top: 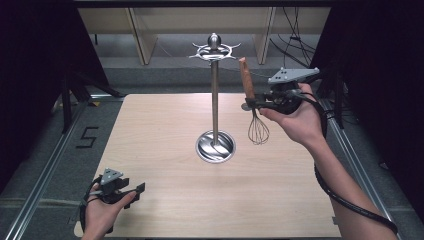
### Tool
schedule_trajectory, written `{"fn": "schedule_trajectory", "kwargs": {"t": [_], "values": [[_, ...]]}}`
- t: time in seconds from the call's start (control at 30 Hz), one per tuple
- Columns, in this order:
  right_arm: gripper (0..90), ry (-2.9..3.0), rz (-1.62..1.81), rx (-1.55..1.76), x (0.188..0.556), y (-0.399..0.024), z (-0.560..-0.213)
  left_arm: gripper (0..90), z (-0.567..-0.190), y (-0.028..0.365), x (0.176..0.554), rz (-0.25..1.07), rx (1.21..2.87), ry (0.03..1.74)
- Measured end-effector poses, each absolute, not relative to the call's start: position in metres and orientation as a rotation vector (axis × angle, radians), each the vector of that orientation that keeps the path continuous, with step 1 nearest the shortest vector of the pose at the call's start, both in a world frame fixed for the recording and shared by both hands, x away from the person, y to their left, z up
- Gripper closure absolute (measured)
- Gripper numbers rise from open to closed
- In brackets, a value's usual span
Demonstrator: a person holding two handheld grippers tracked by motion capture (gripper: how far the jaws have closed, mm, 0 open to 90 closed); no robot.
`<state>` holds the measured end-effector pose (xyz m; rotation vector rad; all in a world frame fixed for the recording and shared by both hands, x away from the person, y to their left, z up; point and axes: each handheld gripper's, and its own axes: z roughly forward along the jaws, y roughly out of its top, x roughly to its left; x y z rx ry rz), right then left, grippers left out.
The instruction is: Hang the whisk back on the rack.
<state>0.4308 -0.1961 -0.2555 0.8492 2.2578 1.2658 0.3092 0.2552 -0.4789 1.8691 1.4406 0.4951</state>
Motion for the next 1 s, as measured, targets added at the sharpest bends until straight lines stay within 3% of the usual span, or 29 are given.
{"fn": "schedule_trajectory", "kwargs": {"t": [1.0], "values": [[70.4,2.259,1.277,0.852,0.4362,-0.1892,-0.2465,34.8,-0.4797,0.2549,0.3098,0.493,1.853,1.437]]}}
